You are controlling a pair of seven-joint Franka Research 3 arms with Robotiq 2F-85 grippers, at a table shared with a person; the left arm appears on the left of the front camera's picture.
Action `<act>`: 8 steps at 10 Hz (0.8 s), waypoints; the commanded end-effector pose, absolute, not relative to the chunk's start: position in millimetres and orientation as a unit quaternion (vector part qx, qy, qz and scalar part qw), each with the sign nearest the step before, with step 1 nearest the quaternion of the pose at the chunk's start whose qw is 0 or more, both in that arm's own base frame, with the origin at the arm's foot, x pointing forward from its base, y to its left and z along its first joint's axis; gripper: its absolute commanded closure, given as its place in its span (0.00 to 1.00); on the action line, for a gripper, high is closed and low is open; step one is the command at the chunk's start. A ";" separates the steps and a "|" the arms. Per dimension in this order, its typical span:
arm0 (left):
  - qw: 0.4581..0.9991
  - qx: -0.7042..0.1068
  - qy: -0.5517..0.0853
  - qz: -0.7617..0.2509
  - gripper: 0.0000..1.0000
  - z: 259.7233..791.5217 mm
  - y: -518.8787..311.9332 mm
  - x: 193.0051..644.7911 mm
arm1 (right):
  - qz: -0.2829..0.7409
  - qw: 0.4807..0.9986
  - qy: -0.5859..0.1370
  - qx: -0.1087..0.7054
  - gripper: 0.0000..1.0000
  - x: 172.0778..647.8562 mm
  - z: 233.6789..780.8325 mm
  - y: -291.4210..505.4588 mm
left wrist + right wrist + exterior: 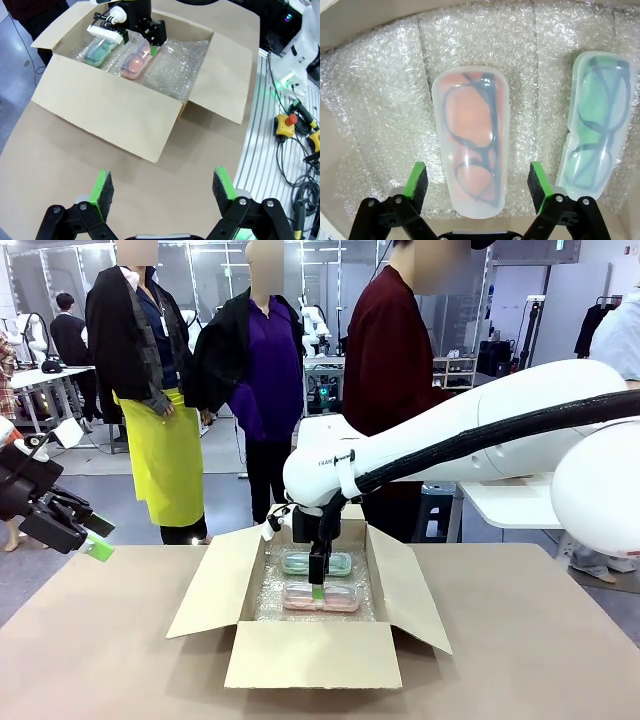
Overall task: Pack the glasses set securely to prepare it for shipping.
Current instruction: Put the Glasses case from the right side of the table into the Package Box, then position the Package Box on the left side of the table.
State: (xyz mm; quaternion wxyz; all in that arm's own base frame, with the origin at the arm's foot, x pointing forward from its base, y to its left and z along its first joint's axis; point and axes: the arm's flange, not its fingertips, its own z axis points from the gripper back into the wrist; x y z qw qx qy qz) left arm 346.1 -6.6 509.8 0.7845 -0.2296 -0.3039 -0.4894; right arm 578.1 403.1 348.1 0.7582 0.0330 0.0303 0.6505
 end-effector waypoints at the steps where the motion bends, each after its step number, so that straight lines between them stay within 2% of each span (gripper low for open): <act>1: 0.775 -0.239 -0.311 -0.495 0.00 510.6 -4.3 346.2 | 0.652 0.757 0.030 0.033 0.00 577.2 347.6 404.1; 8: 0.775 -0.239 -0.311 -0.495 0.00 510.6 -4.3 346.2 | 0.652 0.757 0.030 0.033 0.00 577.2 347.6 404.1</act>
